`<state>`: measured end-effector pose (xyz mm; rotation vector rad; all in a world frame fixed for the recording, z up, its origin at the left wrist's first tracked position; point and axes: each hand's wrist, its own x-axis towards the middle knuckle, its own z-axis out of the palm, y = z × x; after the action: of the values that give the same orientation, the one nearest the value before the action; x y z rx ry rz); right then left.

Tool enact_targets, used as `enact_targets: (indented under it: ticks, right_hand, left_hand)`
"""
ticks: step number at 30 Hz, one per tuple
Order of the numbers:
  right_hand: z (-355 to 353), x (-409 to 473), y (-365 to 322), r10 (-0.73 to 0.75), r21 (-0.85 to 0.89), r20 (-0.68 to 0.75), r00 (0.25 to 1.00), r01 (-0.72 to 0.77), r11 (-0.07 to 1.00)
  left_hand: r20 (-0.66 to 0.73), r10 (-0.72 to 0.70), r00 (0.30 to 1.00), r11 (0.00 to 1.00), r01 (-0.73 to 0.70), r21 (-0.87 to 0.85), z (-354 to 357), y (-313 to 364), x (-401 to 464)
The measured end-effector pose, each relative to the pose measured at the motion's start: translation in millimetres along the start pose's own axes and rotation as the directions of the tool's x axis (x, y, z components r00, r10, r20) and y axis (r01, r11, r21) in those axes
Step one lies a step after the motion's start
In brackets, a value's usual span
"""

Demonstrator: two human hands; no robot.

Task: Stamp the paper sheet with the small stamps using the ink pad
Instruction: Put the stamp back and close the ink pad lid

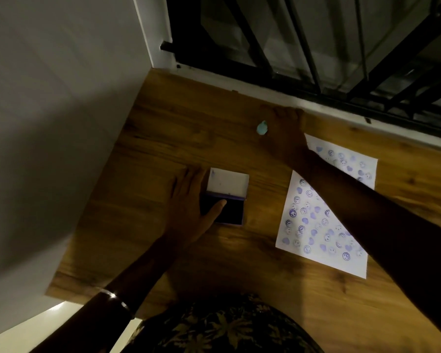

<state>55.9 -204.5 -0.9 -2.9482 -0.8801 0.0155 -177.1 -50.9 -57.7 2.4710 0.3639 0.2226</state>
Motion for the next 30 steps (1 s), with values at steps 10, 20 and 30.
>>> enact_targets:
  ticks: [10, 20, 30]
  right_hand:
    - [0.1, -124.9, -58.5, 0.22, 0.608, 0.055, 0.974, -0.207, 0.766]
    - [35.2, -140.6, -92.7, 0.37, 0.711, 0.155, 0.916, -0.364, 0.602]
    - [32.7, -137.0, -89.9, 0.497, 0.848, 0.098, 0.862, -0.334, 0.411]
  left_hand:
    - [-0.053, -0.051, 0.997, 0.97, 0.036, -0.242, -7.2, 4.9, -1.5]
    - [0.017, -0.119, 0.993, 0.933, 0.118, -0.341, -16.4, 22.3, 9.9]
    - [0.033, -0.345, 0.938, 0.766, 0.302, -0.567, -15.5, 28.2, 17.5]
